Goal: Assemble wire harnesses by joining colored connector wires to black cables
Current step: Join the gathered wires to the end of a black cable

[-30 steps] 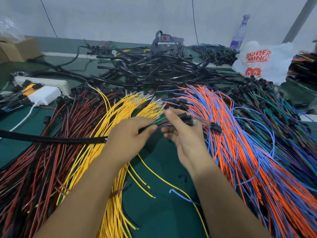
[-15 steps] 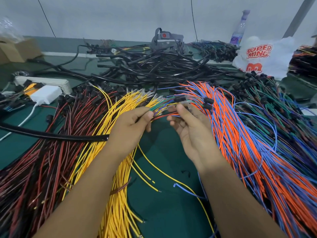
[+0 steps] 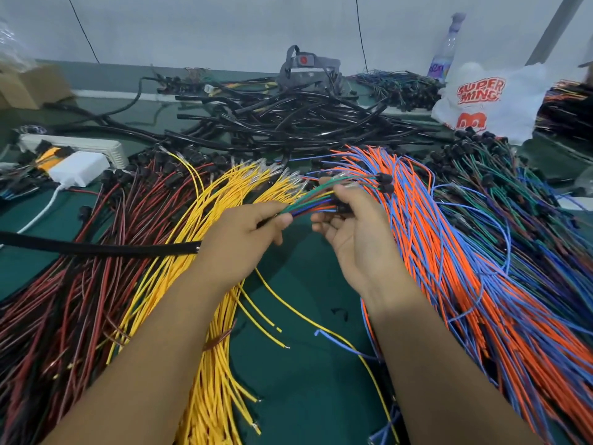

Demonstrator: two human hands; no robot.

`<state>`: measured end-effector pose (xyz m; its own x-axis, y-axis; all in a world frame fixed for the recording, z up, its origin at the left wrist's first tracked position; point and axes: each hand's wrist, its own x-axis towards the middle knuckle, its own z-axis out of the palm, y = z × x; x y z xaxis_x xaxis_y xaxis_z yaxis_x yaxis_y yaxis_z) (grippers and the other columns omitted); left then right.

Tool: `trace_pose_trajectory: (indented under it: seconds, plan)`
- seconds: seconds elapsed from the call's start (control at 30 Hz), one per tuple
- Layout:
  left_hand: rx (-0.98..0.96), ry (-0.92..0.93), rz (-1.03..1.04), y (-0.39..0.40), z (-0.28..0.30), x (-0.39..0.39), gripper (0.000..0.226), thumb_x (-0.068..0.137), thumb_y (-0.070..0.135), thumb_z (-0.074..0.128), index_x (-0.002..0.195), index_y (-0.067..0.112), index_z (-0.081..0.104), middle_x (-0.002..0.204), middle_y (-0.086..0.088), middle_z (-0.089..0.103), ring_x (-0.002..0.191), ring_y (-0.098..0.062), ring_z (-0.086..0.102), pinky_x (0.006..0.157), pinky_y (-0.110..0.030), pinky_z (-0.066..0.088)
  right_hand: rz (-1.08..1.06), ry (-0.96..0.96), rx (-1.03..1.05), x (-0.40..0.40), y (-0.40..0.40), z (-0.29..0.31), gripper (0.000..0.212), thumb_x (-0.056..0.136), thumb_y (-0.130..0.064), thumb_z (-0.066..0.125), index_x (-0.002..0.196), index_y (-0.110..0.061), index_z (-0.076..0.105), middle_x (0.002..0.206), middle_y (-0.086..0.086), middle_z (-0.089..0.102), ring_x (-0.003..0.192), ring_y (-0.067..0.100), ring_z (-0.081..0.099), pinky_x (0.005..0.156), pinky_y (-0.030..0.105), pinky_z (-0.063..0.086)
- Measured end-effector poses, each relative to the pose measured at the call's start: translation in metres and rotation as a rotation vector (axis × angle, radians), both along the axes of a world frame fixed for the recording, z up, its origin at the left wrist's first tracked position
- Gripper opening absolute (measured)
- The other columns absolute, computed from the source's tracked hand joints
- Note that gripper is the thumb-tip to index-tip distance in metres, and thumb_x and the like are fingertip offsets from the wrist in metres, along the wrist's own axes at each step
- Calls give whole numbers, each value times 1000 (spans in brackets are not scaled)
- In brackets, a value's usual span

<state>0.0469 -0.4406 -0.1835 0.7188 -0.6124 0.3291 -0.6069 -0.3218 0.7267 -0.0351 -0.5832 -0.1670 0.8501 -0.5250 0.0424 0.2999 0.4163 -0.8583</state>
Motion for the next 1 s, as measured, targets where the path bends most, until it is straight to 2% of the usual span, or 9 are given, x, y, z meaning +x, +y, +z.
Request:
trace_pose_trajectory:
  seconds: [0.07, 0.17, 0.27, 0.37, 0.47, 0.53, 0.7, 0.8, 1.0]
  plan:
    - [-66, 70, -50, 1, 2, 1, 32, 96, 39, 51, 71, 24, 63, 55, 1, 50, 48, -9, 37, 55, -32, 31, 30, -15, 59, -1, -1, 0, 17, 93, -7, 43, 100, -4, 58, 74, 10, 61, 54, 17, 57, 54, 25, 50]
    - [-172, 222, -121, 0, 7, 1, 25, 93, 36, 53, 86, 22, 72, 62, -10, 58, 50, -14, 34, 54, -31, 29, 37, -31, 95, -1, -2, 0, 20, 94, -7, 41, 97, -5, 61, 72, 8, 62, 54, 18, 60, 55, 26, 52]
    - [-231, 241, -161, 0, 8, 1, 22, 98, 25, 52, 101, 34, 71, 61, 1, 61, 50, -8, 34, 49, -23, 30, -41, -40, 9, 1, 0, -1, 20, 100, -14, 44, 102, -11, 64, 81, 9, 62, 56, 18, 62, 55, 26, 53]
    - [-176, 143, -140, 0, 5, 1, 24, 98, 27, 52, 90, 38, 72, 61, 7, 59, 52, -5, 38, 55, -26, 32, -121, -11, -105, 3, 1, -3, 22, 102, -22, 46, 90, -16, 63, 78, 5, 65, 56, 16, 61, 54, 23, 50]
    - [-73, 72, -79, -2, 2, -2, 24, 95, 38, 53, 87, 58, 65, 63, 12, 60, 56, -2, 45, 61, -32, 37, -212, 52, -186, 3, -1, -5, 24, 100, -25, 51, 79, -21, 63, 76, -2, 64, 56, 11, 55, 52, 21, 43]
    - [-44, 48, -57, -3, 2, -4, 25, 93, 41, 53, 83, 62, 62, 64, 13, 61, 59, -2, 50, 65, -34, 42, -228, 59, -163, 2, -2, -3, 24, 98, -23, 53, 76, -20, 62, 73, -6, 62, 61, 8, 53, 53, 20, 41]
    - [-44, 18, -66, -1, 5, -5, 29, 96, 40, 44, 76, 33, 65, 67, 4, 61, 57, -14, 48, 61, -40, 41, -147, 21, -16, 3, -4, 0, 10, 95, -5, 51, 94, -15, 53, 93, 7, 58, 74, 16, 54, 62, 26, 41]
    - [-24, 8, -52, 0, 4, -5, 28, 97, 38, 46, 81, 28, 66, 68, 3, 63, 57, -13, 47, 61, -39, 42, -119, -7, -11, 2, -3, 2, 11, 95, -9, 51, 105, -7, 54, 102, 17, 59, 84, 28, 57, 71, 35, 41]
    - [-94, 111, -106, 1, 5, -5, 26, 103, 23, 42, 92, 19, 66, 64, 5, 64, 54, 1, 43, 60, -31, 32, 19, -115, -16, -2, -2, 1, 21, 98, -5, 45, 109, -14, 61, 104, 4, 71, 95, 20, 63, 82, 33, 45]
